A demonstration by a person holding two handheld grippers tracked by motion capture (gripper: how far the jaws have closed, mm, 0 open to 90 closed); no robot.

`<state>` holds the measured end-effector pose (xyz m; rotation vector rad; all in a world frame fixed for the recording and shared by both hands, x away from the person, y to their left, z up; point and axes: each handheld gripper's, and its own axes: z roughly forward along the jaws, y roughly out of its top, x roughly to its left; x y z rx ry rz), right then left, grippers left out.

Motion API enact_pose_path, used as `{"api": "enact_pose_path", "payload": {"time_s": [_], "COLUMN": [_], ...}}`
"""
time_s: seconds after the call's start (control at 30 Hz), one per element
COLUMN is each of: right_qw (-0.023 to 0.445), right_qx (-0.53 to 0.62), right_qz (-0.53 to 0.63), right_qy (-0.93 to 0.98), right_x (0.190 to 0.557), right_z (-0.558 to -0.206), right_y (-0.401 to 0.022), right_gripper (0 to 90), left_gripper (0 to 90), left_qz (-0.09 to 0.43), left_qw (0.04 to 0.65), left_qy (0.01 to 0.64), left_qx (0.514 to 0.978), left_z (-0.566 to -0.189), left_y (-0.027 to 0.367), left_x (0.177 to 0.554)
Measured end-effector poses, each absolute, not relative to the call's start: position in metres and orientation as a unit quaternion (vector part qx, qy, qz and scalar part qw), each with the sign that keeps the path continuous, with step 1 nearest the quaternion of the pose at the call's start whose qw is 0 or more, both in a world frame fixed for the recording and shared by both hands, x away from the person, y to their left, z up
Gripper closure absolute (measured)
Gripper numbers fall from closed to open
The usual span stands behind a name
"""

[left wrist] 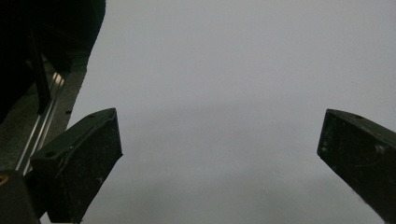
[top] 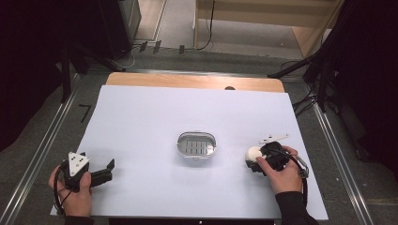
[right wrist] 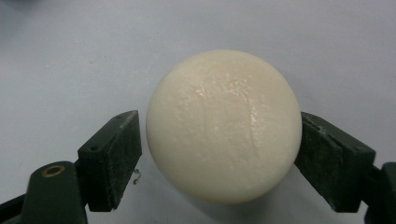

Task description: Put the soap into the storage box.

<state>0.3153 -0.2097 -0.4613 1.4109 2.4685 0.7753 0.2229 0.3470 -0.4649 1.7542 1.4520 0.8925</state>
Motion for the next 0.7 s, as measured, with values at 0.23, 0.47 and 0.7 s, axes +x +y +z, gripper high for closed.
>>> {"api": "enact_pose_path", "payload": {"time_s": [0.23,0.47,0.7], "right_qw": [0.098,0.102,0.111], "right_qx": [0.499,0.502,0.502], "right_qz": [0.259,0.261,0.256], "right_qy": [0.821,0.818,0.818], "right_x": [0.3181,0.3191,0.3217], "right_z": [-0.4629,-0.4639,-0.4661], "right_y": [-0.2082,-0.2068,-0.2029], "right_gripper": [23.8,23.8,22.8], "left_gripper": [0.2,0.2,0.2], "left_qz": [0.343,0.343,0.343], "left_qw": [0.342,0.342,0.342], "left_qy": [0.559,0.559,0.559], "left_qx": [0.673,0.673,0.673], "left_z": [-0.4649,-0.4650,-0.4650], "left_y": [0.3468,0.3467,0.3468], "left_x": [0.2230,0.2231,0.2231]}}
